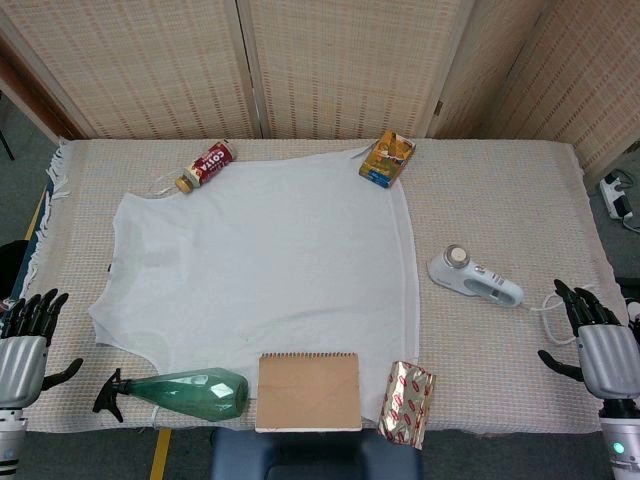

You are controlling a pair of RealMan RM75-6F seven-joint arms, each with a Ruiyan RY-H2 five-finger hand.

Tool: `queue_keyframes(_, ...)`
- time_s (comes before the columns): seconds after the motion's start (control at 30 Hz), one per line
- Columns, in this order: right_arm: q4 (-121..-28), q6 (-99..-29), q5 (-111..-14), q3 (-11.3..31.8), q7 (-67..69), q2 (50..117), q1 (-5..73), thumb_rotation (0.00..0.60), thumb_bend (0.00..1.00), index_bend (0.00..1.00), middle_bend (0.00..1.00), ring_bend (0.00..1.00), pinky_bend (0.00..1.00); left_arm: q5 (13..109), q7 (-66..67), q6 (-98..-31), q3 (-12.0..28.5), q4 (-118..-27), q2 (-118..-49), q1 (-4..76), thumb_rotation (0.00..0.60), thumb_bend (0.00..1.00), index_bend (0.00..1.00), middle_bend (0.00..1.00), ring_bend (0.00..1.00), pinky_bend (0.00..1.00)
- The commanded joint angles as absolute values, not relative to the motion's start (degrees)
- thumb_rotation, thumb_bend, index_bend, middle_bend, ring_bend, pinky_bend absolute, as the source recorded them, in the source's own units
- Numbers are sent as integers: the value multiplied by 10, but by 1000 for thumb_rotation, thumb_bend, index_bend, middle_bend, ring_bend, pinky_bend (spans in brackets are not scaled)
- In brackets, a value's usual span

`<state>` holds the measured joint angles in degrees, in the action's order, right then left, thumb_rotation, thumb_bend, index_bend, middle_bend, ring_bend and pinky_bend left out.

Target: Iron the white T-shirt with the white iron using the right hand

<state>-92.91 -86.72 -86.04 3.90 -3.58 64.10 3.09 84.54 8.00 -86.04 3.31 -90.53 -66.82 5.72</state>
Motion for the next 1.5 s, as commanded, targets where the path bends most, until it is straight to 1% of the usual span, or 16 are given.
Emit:
queue_keyframes(0.03, -930, -866, -860, 39, -35, 641, 31, 600, 0, 0, 185, 127, 307, 846, 79, -860, 33, -905, -669, 57, 600, 213, 64, 76, 46, 19)
queue_keyframes(0.5, -931, -865, -861, 38, -34, 638, 30, 600, 0, 0, 185, 128, 307, 857, 64, -872, 31, -896, -669, 53, 600, 212, 64, 76, 46, 18)
queue_keyframes(0.73, -940, -826, -821, 59, -67, 647, 55, 600, 6, 0, 185, 135, 309, 855, 57, -866, 30, -891, -671, 53, 600, 213, 64, 77, 46, 18)
queue_keyframes(0.83, -930, -795, -794, 74, -74, 659, 76, 600, 45, 5, 194, 147, 312, 855, 56, -860, 28, -888, -674, 55, 600, 212, 65, 76, 46, 18)
queue_keyframes(0.87, -925, -787, -787, 79, -75, 664, 83, 600, 52, 17, 201, 148, 313, 855, 56, -859, 27, -887, -674, 55, 600, 213, 65, 76, 46, 18)
queue_keyframes(0.97, -906, -757, -758, 95, -77, 683, 105, 600, 61, 95, 236, 160, 331, 856, 56, -854, 26, -885, -677, 58, 600, 212, 65, 76, 46, 18)
queue_keyframes(1.03, -891, -737, -738, 105, -83, 697, 119, 600, 60, 184, 255, 170, 340, 856, 57, -851, 26, -885, -678, 59, 600, 213, 65, 75, 45, 18)
queue_keyframes(1.1, -878, -721, -721, 111, -90, 708, 131, 600, 60, 241, 258, 171, 342, 856, 58, -849, 25, -884, -679, 60, 600, 213, 65, 73, 44, 18)
queue_keyframes(1.33, -832, -655, -648, 126, -112, 741, 167, 600, 60, 249, 260, 171, 342, 851, 61, -835, 23, -883, -679, 64, 600, 213, 65, 69, 42, 18)
queue_keyframes(1.5, -809, -631, -612, 135, -113, 757, 181, 600, 61, 252, 263, 171, 342, 854, 59, -836, 21, -883, -679, 64, 600, 214, 65, 62, 40, 18)
